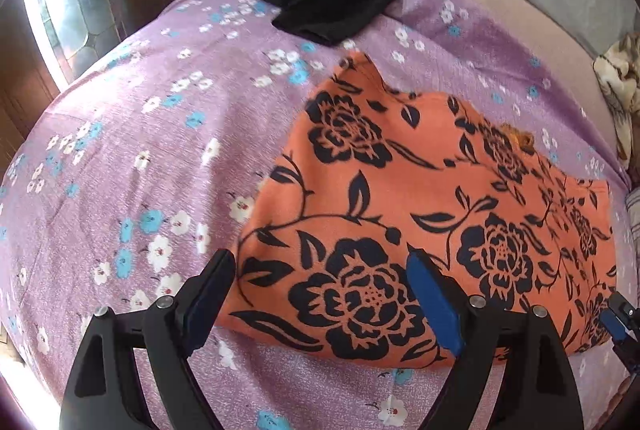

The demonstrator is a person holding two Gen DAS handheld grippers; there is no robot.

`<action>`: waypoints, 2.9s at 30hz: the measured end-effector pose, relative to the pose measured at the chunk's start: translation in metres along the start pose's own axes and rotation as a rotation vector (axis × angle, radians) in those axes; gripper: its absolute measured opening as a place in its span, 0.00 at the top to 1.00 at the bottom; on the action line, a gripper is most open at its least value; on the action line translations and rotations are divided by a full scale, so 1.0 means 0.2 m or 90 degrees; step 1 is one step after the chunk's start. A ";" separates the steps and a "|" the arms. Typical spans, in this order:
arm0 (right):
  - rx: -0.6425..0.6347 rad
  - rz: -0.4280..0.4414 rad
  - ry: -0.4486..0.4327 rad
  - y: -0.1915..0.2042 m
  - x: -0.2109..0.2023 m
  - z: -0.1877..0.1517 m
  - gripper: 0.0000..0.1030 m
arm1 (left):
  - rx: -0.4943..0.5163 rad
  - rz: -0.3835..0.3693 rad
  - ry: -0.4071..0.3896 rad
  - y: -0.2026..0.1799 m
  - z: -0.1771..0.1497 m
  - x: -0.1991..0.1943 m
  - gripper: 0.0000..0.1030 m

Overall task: Fold small clothes
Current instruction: 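Grasp the hem of the folded top with both tools, then lift the hem with both tools and fold it over toward the collar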

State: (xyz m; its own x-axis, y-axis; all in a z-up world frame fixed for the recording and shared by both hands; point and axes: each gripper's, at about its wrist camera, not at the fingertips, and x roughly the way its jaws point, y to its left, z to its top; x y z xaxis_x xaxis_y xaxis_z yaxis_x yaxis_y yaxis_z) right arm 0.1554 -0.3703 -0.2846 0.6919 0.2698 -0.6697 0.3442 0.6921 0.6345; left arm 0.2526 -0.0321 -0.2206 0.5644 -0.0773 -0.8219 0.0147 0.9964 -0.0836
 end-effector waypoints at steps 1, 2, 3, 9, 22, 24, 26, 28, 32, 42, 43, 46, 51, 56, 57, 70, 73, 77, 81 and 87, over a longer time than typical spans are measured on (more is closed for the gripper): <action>0.004 -0.003 -0.013 0.00 -0.02 0.00 0.47 | 0.000 0.001 -0.019 0.01 0.00 -0.02 0.15; 0.016 -0.011 -0.020 -0.02 -0.02 0.00 0.45 | 0.006 0.009 -0.024 0.01 0.00 -0.02 0.15; 0.036 -0.027 -0.014 -0.06 0.00 0.01 0.42 | 0.013 0.023 -0.011 0.02 0.00 0.00 0.15; 0.109 0.018 0.016 -0.19 -0.01 0.00 0.40 | -0.059 -0.015 0.091 0.17 -0.04 0.11 0.15; 0.216 0.146 -0.005 -0.38 -0.21 -0.20 0.36 | -0.174 -0.314 0.079 0.21 -0.19 -0.10 0.47; 0.229 0.160 0.003 -0.39 -0.19 -0.20 0.35 | -0.167 -0.339 0.094 0.13 -0.21 -0.09 0.47; 0.240 0.170 0.010 -0.39 -0.16 -0.21 0.35 | -0.173 -0.318 0.107 0.10 -0.21 -0.04 0.46; 0.246 0.174 0.021 -0.38 -0.12 -0.20 0.35 | -0.189 -0.294 0.131 0.09 -0.22 0.03 0.45; 0.249 0.172 0.036 -0.37 -0.06 -0.20 0.35 | -0.246 -0.311 0.152 0.11 -0.23 0.12 0.33; 0.296 0.177 0.017 -0.42 0.03 -0.18 0.35 | -0.352 -0.345 0.118 0.22 -0.18 0.17 0.26; 0.298 0.180 0.010 -0.43 0.04 -0.16 0.35 | -0.365 -0.349 0.113 0.23 -0.18 0.18 0.26; 0.297 0.187 -0.013 -0.43 0.05 -0.12 0.35 | -0.400 -0.365 0.096 0.26 -0.17 0.19 0.27; 0.271 0.228 -0.071 -0.40 0.04 -0.07 0.34 | -0.377 -0.367 0.049 0.25 -0.16 0.15 0.48; 0.241 0.197 -0.068 -0.36 0.09 -0.06 0.34 | -0.373 -0.346 0.051 0.23 -0.16 0.18 0.48; 0.247 0.193 -0.068 -0.36 0.10 -0.06 0.34 | -0.379 -0.345 0.055 0.23 -0.16 0.20 0.45; 0.183 0.110 -0.071 -0.30 0.16 0.00 0.70 | -0.347 -0.331 -0.005 0.19 -0.10 0.18 0.71; 0.176 0.105 -0.073 -0.29 0.16 0.00 0.70 | -0.357 -0.333 0.002 0.19 -0.10 0.21 0.63; 0.236 0.131 -0.049 -0.35 0.19 0.00 0.62 | -0.377 -0.352 0.014 0.19 -0.11 0.25 0.46; 0.235 0.162 -0.061 -0.35 0.19 0.01 0.52 | -0.355 -0.330 0.011 0.17 -0.10 0.26 0.67; 0.138 0.088 -0.090 -0.25 0.16 0.00 0.75 | -0.338 -0.339 -0.008 0.16 -0.08 0.22 0.79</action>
State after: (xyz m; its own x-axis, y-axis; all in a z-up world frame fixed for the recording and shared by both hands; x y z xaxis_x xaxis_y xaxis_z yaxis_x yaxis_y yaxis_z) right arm 0.1599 -0.3966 -0.3375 0.8177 0.2453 -0.5207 0.3579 0.4919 0.7937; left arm 0.2638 -0.0039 -0.2680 0.6011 -0.5411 -0.5882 -0.1095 0.6733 -0.7312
